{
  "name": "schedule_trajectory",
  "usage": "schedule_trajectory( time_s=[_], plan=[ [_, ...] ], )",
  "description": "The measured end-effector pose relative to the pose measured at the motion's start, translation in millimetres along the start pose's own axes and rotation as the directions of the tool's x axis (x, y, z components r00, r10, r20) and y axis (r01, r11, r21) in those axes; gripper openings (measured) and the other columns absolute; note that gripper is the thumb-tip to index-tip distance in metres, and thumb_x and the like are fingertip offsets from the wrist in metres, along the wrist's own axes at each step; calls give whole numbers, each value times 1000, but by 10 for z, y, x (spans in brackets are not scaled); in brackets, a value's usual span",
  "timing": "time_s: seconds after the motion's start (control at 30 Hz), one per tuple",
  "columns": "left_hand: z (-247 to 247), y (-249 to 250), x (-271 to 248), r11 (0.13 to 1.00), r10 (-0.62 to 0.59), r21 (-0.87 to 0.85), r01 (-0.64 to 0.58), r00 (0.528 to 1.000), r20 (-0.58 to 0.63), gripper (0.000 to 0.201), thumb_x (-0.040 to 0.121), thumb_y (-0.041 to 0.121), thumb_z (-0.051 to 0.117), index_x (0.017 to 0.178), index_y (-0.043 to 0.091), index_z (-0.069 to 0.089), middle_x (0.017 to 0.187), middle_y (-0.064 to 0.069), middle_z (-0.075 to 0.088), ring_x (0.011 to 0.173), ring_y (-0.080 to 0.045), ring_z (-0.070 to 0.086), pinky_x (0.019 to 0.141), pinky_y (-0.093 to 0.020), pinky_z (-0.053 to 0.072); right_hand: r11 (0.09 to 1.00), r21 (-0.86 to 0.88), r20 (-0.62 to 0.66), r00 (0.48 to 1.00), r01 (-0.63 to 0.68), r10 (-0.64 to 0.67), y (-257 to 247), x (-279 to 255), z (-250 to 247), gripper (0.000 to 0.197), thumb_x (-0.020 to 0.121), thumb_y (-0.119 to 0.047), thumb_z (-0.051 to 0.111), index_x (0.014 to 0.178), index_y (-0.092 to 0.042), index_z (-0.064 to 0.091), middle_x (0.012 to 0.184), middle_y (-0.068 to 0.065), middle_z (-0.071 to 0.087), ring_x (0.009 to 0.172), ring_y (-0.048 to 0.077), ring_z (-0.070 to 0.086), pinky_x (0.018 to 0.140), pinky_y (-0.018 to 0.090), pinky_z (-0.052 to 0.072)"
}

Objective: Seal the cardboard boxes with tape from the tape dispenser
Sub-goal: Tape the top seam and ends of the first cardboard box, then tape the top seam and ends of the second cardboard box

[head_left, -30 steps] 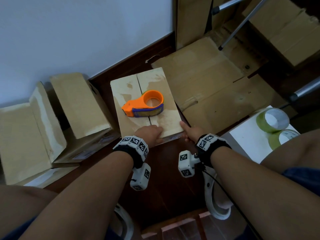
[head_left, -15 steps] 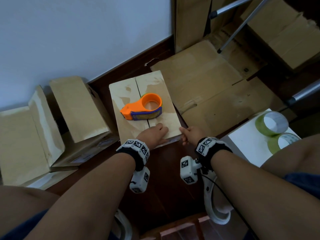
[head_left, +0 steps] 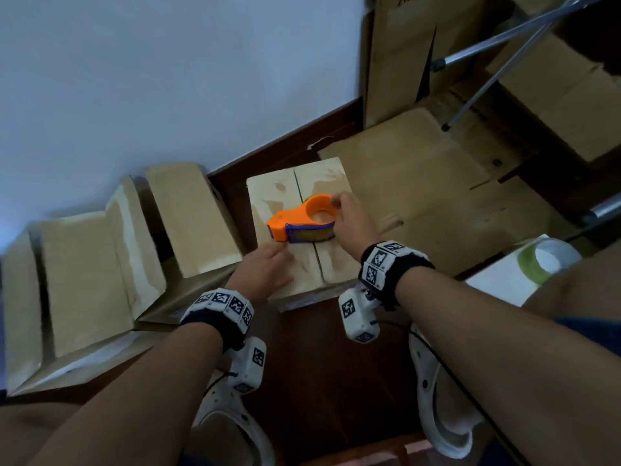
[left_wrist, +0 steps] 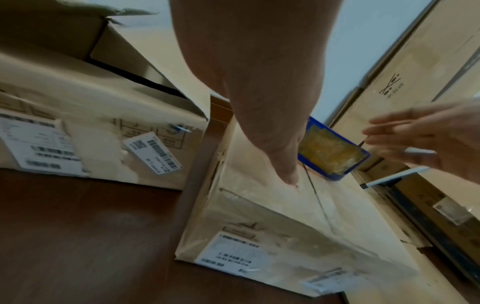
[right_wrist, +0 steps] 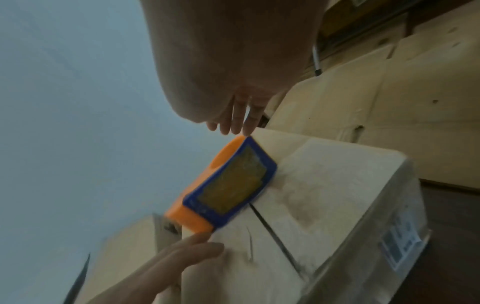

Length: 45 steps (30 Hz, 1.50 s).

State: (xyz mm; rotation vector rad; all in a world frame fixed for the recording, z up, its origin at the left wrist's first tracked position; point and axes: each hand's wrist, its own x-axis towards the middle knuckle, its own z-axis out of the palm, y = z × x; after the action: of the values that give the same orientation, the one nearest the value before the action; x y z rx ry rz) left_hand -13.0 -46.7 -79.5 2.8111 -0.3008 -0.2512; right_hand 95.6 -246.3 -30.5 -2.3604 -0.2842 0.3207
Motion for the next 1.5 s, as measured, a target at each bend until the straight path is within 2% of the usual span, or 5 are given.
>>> schedule_trajectory(
  time_s=[0.37,0.73,1.0,1.37,1.5],
  plan=[
    [204,191,-98,957,-282,161,242,907,312,97,90,49,56,152,10,-7,154,-27,-19,144,-36,-19,119,-46,16,628,-747,391,908,218,149,-98,-93,200,39,88,-57,49,77,-20,55,73,-2,56,78,22,55,107,49,23],
    [62,-2,536,778,-602,-135,614,789,119,86,93,41,56,153,16,0,153,-32,-15,144,-47,-2,116,-48,23,983,-167,142,988,80,-56,16,179,-161,73,91,-26,63,151,-28,21,118,10,63,102,27,61,86,36,50],
    [4,-37,970,649,-672,-376,661,730,123,60,87,31,65,135,19,32,145,-29,26,108,-45,55,81,-38,47,973,-189,145,976,-135,164,46,321,-306,28,98,-33,52,81,-11,50,61,0,39,51,13,36,50,26,30],
    [-418,-274,450,832,-551,-28,554,819,-160,57,95,25,50,148,19,29,159,-16,9,146,-36,6,119,-47,9,951,-133,242,922,-278,303,-67,103,-88,47,101,-42,41,63,-15,33,57,4,33,48,18,31,47,29,25],
    [-586,-681,-50,666,-713,-9,746,633,-302,58,91,25,53,145,25,32,161,-12,0,146,-39,-5,116,-54,-1,960,-90,267,922,-266,281,-243,-37,49,47,101,-42,41,65,-13,36,61,5,39,52,19,38,49,30,29]
  ],
)
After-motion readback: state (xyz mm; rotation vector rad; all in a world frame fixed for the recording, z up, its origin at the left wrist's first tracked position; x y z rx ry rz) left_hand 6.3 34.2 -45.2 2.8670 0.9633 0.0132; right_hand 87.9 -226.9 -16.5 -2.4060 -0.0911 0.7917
